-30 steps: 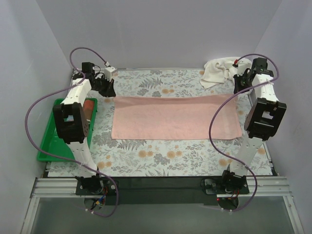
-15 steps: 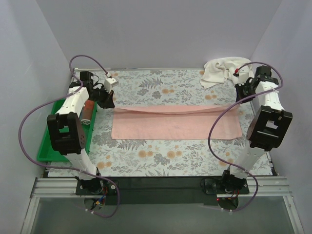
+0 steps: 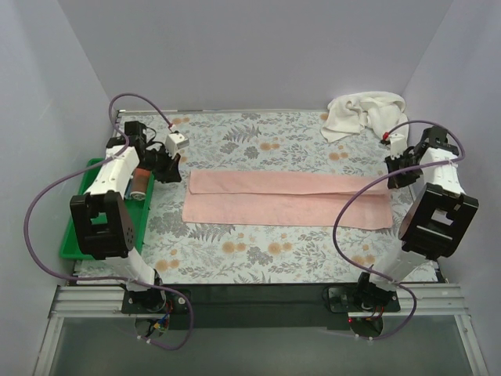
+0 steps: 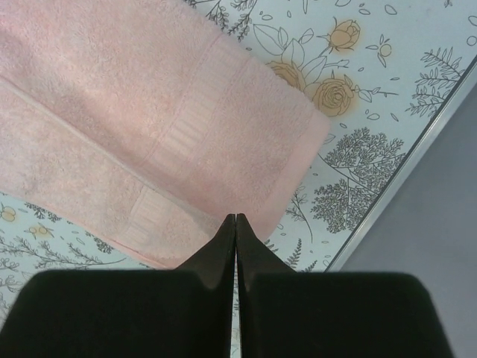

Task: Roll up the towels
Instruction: Fold the towel

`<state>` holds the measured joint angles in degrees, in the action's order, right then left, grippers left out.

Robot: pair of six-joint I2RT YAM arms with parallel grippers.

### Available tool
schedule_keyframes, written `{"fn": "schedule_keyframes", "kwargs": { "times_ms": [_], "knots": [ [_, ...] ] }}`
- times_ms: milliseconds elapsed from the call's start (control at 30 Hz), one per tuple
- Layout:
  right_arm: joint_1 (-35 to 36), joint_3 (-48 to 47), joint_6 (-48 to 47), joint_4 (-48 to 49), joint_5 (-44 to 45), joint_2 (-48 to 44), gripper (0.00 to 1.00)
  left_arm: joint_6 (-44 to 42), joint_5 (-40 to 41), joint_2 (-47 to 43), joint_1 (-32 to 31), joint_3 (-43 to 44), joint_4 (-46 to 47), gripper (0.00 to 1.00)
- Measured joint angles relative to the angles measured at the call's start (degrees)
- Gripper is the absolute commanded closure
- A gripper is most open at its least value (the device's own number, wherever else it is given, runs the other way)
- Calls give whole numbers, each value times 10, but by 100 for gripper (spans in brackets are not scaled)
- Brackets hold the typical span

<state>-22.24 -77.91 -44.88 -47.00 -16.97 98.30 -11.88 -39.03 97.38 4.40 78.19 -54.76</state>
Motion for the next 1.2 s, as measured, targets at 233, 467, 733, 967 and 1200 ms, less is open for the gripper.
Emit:
{"fn": "schedule_keyframes", "kwargs": {
  "times_ms": [233,467,733,967,1200],
  "knots": [
    [-5,39,-18,-10,-14,-10,99,-16,0,-10,-5,-41,1,60],
    [-5,39,-16,-11,-19,18,99,24,34,37,-35,-42,35,50],
    [-5,35,-7,-11,-18,35,99,88,70,87,-64,-41,76,51],
    [-5,23,-2,-10,-19,41,99,138,113,97,-89,-41,107,56],
    [-5,20,-1,-11,-18,43,99,161,149,113,-105,-41,125,64]
  ]
}}
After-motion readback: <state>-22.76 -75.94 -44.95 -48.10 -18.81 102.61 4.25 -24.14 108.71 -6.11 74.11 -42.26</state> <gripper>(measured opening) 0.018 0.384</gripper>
